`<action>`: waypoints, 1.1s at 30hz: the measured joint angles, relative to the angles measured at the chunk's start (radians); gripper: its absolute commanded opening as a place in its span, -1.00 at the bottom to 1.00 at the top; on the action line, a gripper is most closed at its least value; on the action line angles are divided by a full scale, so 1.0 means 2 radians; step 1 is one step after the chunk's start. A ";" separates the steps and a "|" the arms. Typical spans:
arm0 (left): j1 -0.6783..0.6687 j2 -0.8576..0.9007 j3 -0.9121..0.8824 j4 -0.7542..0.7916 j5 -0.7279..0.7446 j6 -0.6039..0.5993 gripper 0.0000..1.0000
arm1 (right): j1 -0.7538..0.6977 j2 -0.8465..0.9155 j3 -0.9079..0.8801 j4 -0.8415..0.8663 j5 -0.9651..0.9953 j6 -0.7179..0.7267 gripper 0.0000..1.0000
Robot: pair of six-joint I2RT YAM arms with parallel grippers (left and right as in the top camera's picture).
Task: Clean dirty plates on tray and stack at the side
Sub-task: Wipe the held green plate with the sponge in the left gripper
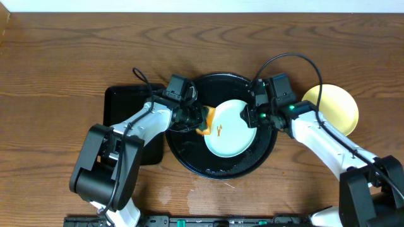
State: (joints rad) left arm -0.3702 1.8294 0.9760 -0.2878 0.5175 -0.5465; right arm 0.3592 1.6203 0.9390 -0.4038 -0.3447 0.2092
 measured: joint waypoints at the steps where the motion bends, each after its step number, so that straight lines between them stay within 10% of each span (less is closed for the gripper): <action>1: 0.000 0.000 0.000 0.000 0.000 0.000 -0.85 | 0.000 0.000 0.000 -0.002 -0.003 0.000 -0.81; 33: -0.080 -0.103 0.001 -0.007 -0.004 -0.040 -0.85 | 0.011 0.002 0.000 0.024 0.087 -0.009 -0.98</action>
State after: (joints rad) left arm -0.5312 1.6226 0.9779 -0.3019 0.5102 -0.6262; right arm 0.3805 1.6238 0.9390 -0.3557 -0.1711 0.1905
